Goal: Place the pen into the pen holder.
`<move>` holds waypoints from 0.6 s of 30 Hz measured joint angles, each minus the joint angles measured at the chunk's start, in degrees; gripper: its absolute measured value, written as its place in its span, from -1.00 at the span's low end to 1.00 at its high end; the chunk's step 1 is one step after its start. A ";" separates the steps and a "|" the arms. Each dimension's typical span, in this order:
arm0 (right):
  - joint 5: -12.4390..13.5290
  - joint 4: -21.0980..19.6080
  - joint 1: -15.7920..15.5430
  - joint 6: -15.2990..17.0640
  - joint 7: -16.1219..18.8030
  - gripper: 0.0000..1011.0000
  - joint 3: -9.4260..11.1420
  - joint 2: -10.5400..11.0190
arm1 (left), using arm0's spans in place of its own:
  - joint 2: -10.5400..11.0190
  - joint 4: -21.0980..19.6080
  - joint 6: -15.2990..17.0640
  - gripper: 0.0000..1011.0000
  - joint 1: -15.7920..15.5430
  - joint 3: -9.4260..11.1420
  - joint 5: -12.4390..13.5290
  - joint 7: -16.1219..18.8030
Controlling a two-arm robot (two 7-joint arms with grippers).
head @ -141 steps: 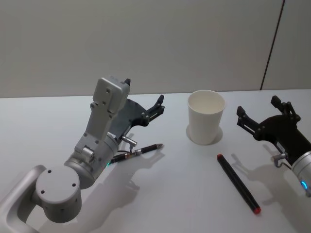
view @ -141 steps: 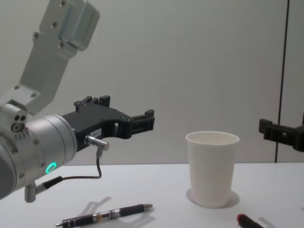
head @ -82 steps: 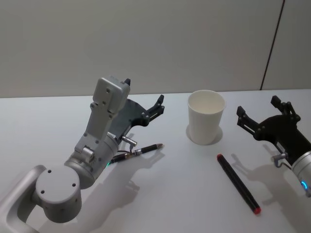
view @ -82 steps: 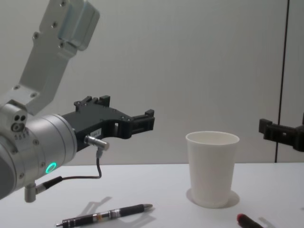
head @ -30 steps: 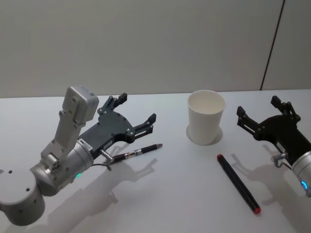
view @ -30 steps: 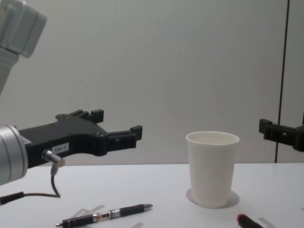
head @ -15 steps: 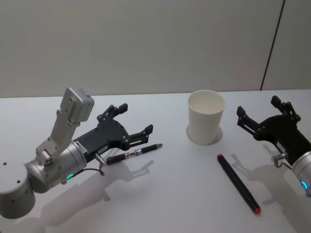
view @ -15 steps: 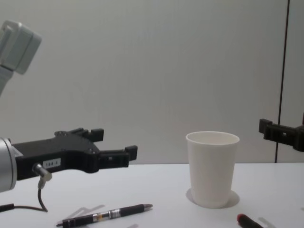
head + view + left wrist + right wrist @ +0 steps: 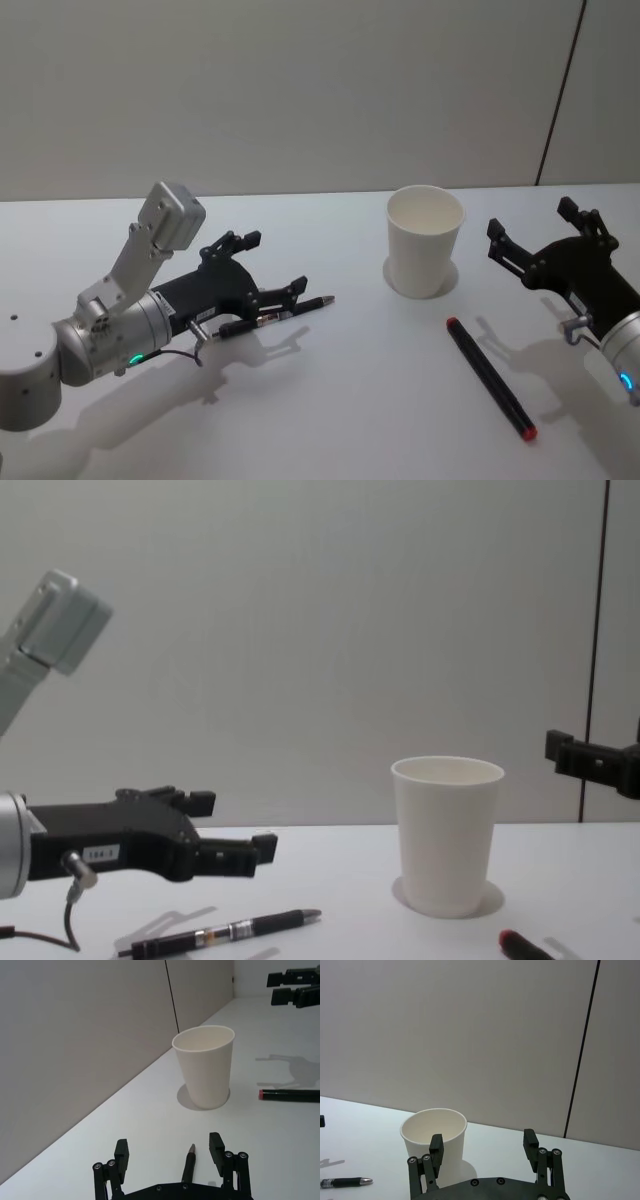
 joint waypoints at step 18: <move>0.00 0.00 0.00 0.00 0.00 0.98 0.00 0.00 | 0.76 3.06 4.90 0.98 -2.21 -0.21 3.00 -7.90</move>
